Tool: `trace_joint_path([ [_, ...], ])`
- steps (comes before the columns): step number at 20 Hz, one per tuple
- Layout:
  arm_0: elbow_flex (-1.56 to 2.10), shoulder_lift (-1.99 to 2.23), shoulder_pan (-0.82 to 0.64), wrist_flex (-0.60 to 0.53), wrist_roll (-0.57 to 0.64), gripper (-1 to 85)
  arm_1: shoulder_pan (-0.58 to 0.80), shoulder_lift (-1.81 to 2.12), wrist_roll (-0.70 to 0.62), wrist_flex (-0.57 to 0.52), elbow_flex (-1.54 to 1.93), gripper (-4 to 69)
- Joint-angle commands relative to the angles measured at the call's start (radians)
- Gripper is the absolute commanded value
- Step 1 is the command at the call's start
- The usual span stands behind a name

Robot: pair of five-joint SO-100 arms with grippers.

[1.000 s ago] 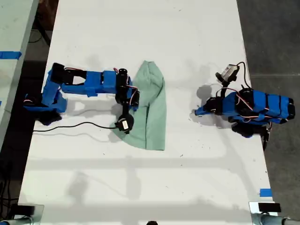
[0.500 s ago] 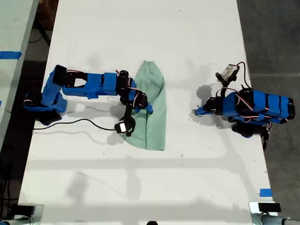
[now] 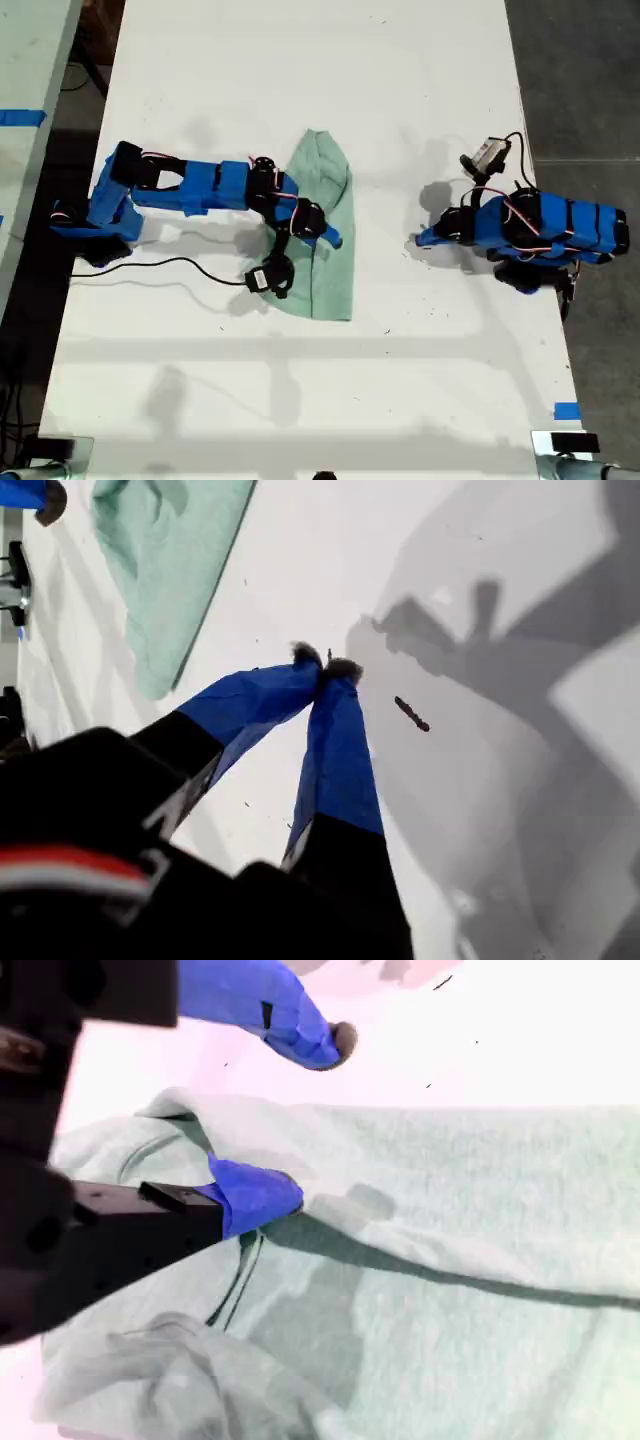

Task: Fold t shirt

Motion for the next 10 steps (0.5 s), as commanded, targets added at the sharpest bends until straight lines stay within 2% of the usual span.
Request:
trace_joint_path([
  [1, -0.035, 0.183, 0.008, 0.077, -0.023, 13.2, -0.002, 0.014, 0.002, 0.005, 0.052, 2.1],
  [2, -0.014, 0.242, -0.008, 0.143, -0.032, 10.8, -0.003, 0.014, 0.002, 0.005, 0.052, 2.1],
  [4, 0.091, 0.322, -0.08, 0.272, -0.035, 15.4, -0.003, 0.014, 0.002, 0.005, 0.052, 2.1],
  [6, 0.204, 0.328, -0.107, 0.29, -0.025, 19.7, -0.003, 0.014, 0.002, 0.005, 0.052, 2.1],
  [10, 0.189, 0.167, -0.066, 0.276, -0.041, 22.3, -0.003, 0.014, 0.003, 0.005, 0.052, 2.1],
])
